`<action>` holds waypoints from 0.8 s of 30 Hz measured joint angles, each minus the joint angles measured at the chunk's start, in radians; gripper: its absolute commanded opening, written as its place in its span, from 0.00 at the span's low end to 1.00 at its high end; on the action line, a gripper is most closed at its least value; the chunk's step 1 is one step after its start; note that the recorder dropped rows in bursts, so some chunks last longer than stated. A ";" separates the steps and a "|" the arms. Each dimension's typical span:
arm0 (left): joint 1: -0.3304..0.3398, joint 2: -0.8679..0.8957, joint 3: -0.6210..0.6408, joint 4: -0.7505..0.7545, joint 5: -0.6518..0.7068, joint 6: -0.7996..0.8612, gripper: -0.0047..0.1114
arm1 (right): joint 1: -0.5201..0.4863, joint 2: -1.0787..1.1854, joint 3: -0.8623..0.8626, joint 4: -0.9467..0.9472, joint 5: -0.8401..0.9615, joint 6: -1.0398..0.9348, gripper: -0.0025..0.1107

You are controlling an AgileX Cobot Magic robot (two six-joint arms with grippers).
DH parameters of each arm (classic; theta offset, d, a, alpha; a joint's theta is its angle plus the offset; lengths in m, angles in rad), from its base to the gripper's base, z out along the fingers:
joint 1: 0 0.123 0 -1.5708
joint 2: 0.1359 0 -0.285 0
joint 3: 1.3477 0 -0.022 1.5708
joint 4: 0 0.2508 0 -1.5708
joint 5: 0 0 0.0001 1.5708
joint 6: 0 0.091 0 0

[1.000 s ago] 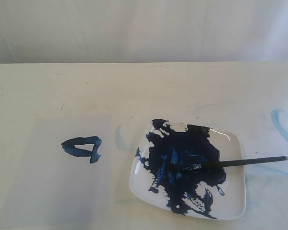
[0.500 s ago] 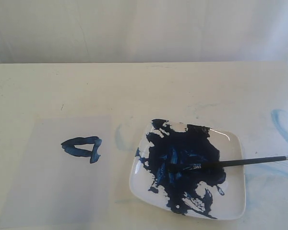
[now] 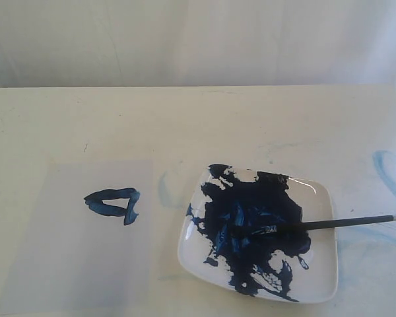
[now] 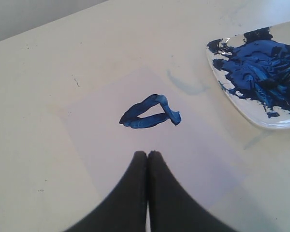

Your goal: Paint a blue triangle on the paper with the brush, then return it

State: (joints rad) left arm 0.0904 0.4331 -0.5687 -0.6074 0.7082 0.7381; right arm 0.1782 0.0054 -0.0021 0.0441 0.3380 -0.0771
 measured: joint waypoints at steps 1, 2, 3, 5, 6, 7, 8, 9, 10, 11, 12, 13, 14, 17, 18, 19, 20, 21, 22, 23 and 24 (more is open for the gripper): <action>0.000 0.000 0.000 0.000 0.000 0.000 0.04 | -0.005 0.000 0.000 -0.004 0.000 0.007 0.02; 0.000 0.000 0.000 0.000 0.000 0.000 0.04 | -0.010 0.000 0.000 -0.010 0.000 0.015 0.02; 0.000 0.000 0.000 0.000 0.000 0.000 0.04 | -0.014 0.000 0.000 -0.019 0.000 0.017 0.02; 0.000 0.000 0.000 0.000 0.000 0.000 0.04 | -0.016 0.000 0.000 -0.026 0.000 0.022 0.02; 0.000 0.000 0.000 0.000 0.000 0.000 0.04 | -0.016 0.000 0.000 -0.028 0.000 0.022 0.02; 0.000 0.000 0.000 0.000 0.000 0.000 0.04 | -0.016 0.000 0.000 -0.029 0.000 0.024 0.02; 0.000 0.000 0.000 0.000 0.000 0.000 0.04 | -0.016 0.000 0.000 -0.030 0.000 0.024 0.02; 0.000 0.000 0.000 0.000 0.000 0.000 0.04 | -0.016 0.000 0.000 -0.032 0.000 0.024 0.02; 0.000 0.000 0.000 0.000 0.000 0.000 0.04 | -0.016 0.000 0.000 -0.034 0.000 0.024 0.02; 0.000 0.000 0.000 0.000 0.000 0.000 0.04 | -0.016 0.000 0.000 -0.034 0.000 0.024 0.02; 0.000 0.000 0.000 0.000 0.000 0.000 0.04 | -0.016 0.000 0.000 -0.034 0.000 0.024 0.02; 0.000 0.000 0.000 0.000 0.000 0.000 0.04 | -0.016 0.000 0.000 -0.035 0.000 0.024 0.02; 0.000 0.000 0.000 0.000 0.000 0.000 0.04 | -0.016 0.000 0.000 -0.036 0.000 0.024 0.02; 0.000 0.000 0.000 0.000 0.000 0.000 0.04 | 0.002 0.000 0.000 -0.044 0.000 0.024 0.02; 0.000 0.000 0.000 0.000 0.000 0.000 0.04 | 0.015 0.000 0.000 -0.044 0.000 0.026 0.02; 0.000 0.000 0.000 0.000 0.000 0.000 0.04 | 0.026 0.000 0.000 -0.044 0.000 0.026 0.02; 0.000 0.000 0.000 0.000 0.000 0.000 0.04 | 0.038 0.000 0.000 -0.044 0.000 0.026 0.02; 0.000 0.000 0.000 0.000 0.000 0.000 0.04 | 0.045 0.000 0.000 -0.044 0.000 0.026 0.02; 0.000 0.000 0.000 0.000 0.000 0.000 0.04 | 0.051 0.000 0.000 -0.044 0.000 0.026 0.02; 0.000 0.000 0.000 0.000 0.000 0.000 0.04 | 0.054 0.000 0.000 -0.044 0.000 0.026 0.02; 0.000 0.000 0.000 0.000 0.000 0.000 0.04 | 0.056 0.000 0.000 -0.044 0.000 0.026 0.02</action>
